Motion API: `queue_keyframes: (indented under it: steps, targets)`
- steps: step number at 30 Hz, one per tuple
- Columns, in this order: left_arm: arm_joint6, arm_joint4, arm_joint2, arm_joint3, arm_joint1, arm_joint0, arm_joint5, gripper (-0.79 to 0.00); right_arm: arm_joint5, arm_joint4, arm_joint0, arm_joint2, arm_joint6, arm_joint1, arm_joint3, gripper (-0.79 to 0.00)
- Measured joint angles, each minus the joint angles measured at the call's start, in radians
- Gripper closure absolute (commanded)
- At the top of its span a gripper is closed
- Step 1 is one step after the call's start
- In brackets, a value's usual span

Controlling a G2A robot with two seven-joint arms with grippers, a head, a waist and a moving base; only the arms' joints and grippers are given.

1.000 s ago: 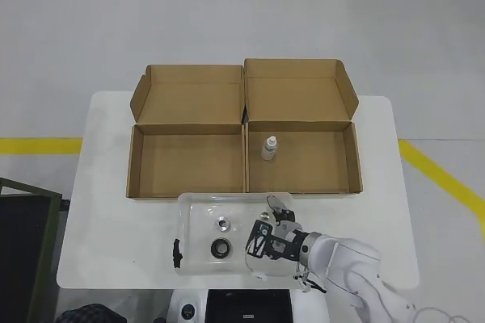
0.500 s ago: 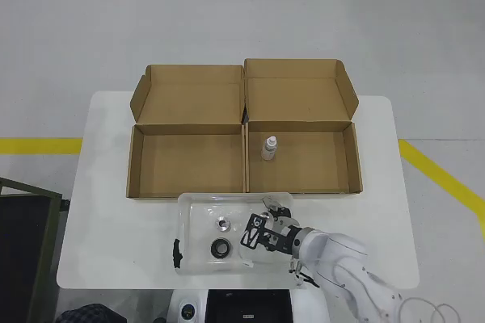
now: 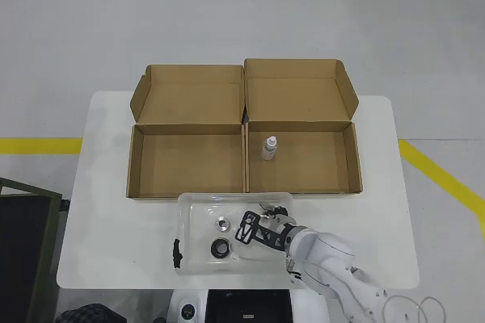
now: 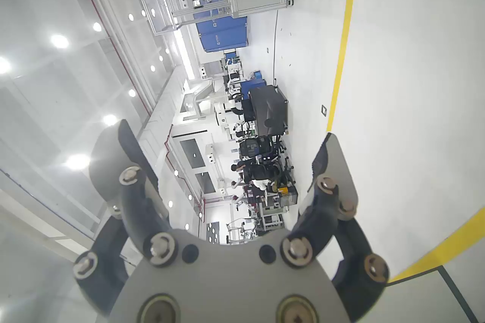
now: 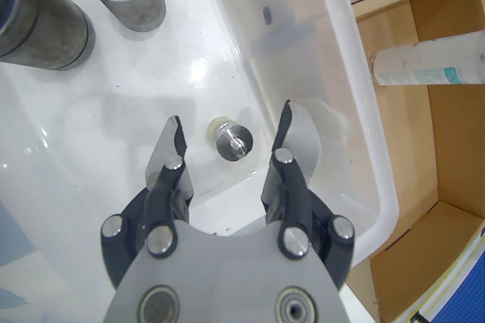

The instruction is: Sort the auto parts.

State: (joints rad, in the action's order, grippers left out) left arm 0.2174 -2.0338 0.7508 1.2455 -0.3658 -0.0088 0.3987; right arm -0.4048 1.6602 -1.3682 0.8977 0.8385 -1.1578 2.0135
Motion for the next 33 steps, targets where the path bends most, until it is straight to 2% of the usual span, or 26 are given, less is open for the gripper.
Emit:
queue_keyframes:
  steps: [6,8,9,10,16,20,23,28,33]
  targets:
    - [0.0,0.0,0.0,0.0,0.0,0.0,0.0,-0.785,0.006,0.012,0.007,-0.016,0.016,-0.006,-0.013,-0.249]
    - [0.0,0.0,0.0,0.0,0.0,0.0,0.0,-0.785,0.006,0.012,0.008,-0.017,0.019,-0.008,-0.014,-0.157]
    - [0.0,0.0,0.0,0.0,0.0,0.0,0.0,-0.785,0.006,0.013,0.008,-0.017,0.021,-0.009,-0.014,-0.037]
    - [0.0,0.0,0.0,0.0,0.0,0.0,0.0,-0.785,0.006,0.013,0.008,-0.018,0.022,-0.009,-0.012,0.0]
    - [0.0,0.0,0.0,0.0,0.0,0.0,0.0,-0.785,0.0,0.037,-0.01,-0.016,0.012,-0.008,0.025,0.0]
    - [0.0,0.0,0.0,0.0,0.0,0.0,0.0,-0.785,-0.015,0.032,-0.034,-0.003,-0.034,-0.004,0.059,0.0]
    - [0.0,0.0,0.0,0.0,0.0,0.0,0.0,-0.785,-0.042,0.041,-0.05,0.019,-0.105,0.002,0.087,0.0]
    - [0.0,0.0,0.0,0.0,0.0,0.0,0.0,-0.785,-0.024,0.065,-0.106,0.059,-0.271,0.014,0.128,0.0]
    - [0.0,0.0,0.0,0.0,0.0,0.0,0.0,-0.785,-0.063,-0.033,-0.144,0.113,-0.463,0.024,0.13,0.0]
